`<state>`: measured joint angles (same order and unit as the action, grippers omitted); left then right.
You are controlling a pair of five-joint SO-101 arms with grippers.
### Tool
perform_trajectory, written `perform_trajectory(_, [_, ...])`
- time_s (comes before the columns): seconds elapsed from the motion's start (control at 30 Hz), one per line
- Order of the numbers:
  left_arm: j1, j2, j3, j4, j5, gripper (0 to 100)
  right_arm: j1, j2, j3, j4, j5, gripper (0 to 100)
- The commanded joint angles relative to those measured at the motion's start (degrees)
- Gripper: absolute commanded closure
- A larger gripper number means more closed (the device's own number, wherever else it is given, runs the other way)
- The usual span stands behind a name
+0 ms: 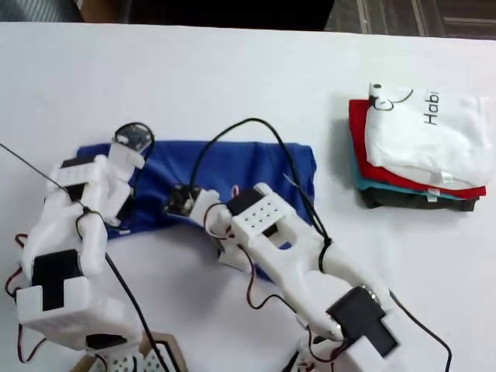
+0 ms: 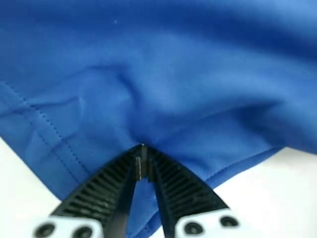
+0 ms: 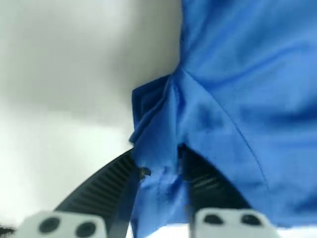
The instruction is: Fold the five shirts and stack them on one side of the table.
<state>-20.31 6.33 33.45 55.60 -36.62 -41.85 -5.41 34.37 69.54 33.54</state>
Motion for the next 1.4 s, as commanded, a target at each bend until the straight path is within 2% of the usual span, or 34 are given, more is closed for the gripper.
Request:
perform_trajectory(0.0, [-0.26,-0.09,-0.13,-2.37,0.26,98,0.13,-8.31,-9.14,7.08,-0.35,81.1])
perform_trajectory(0.13, [-0.26,-0.09,-0.13,-2.37,0.26,98,4.79,-15.25,-16.79,10.51,-0.35,86.1])
perform_trajectory(0.27, [-0.26,-0.09,-0.13,-2.37,0.26,98,13.23,-13.14,-13.63,3.03,-0.62,98.9])
perform_trajectory(0.4, [-0.26,-0.09,-0.13,-2.37,0.26,98,20.88,-4.53,-11.87,-6.73,-0.35,98.1])
perform_trajectory(0.53, [-0.26,-0.09,-0.04,-2.37,0.26,98,26.07,7.69,-19.52,-10.68,-0.35,97.8])
perform_trajectory(0.77, [-0.26,-0.09,-0.04,-2.37,0.26,98,27.47,26.68,-39.21,-5.41,-0.35,97.8])
perform_trajectory(0.97, [-0.26,-0.09,0.04,-2.37,0.26,98,31.96,38.46,-51.43,-4.09,-0.26,97.8])
perform_trajectory(1.23, [-0.26,-0.09,0.13,-2.37,0.26,98,35.30,49.80,-69.27,0.57,-0.26,97.8])
perform_trajectory(1.37, [-0.26,-0.09,0.13,-2.37,0.26,98,34.24,52.09,-77.36,7.87,-0.26,97.8])
